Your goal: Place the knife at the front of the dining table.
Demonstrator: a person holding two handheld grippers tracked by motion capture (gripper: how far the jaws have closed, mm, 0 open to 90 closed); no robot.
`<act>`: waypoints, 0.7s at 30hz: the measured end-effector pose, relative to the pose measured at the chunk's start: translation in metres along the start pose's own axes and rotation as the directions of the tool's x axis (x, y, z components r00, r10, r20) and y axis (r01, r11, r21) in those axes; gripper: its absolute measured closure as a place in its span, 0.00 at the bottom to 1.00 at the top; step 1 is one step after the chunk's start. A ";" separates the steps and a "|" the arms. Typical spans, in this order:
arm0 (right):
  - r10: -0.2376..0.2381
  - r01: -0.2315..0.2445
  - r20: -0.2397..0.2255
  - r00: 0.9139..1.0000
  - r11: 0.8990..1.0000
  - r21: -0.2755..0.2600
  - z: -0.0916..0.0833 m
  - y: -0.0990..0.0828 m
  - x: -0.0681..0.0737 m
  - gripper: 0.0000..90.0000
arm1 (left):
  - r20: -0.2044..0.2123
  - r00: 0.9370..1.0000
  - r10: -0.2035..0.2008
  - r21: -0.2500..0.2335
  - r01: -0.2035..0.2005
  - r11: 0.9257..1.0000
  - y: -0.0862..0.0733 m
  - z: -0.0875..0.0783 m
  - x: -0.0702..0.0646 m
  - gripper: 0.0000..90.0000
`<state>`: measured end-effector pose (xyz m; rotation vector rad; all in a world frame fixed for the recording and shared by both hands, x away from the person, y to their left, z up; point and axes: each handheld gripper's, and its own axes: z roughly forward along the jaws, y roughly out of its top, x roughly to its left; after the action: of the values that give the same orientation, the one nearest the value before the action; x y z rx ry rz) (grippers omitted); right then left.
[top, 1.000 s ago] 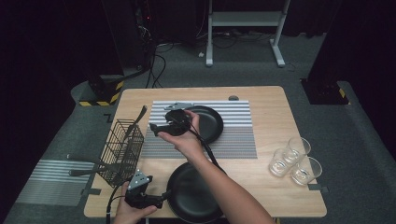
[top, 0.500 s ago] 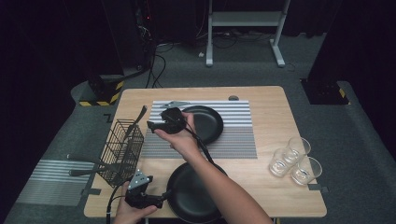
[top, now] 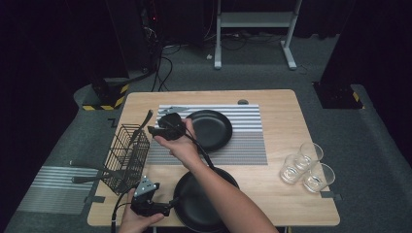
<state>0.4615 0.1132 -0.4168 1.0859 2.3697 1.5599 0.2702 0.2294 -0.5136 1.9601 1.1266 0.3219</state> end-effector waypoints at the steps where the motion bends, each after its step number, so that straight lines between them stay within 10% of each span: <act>1: 0.001 -0.001 -0.002 1.000 1.000 0.000 0.001 0.000 0.001 0.59 | 0.000 1.000 0.000 0.000 0.000 1.000 0.000 0.000 0.000 0.06; 21: 0.033 -0.033 -0.035 0.999 0.999 -0.027 0.025 0.005 0.011 0.81 | -0.024 1.000 0.007 0.011 -0.006 1.000 -0.001 0.001 0.001 0.07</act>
<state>0.4677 0.1401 -0.4210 1.1070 2.3559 1.6304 0.2708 0.2302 -0.5147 1.9745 1.1399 0.3445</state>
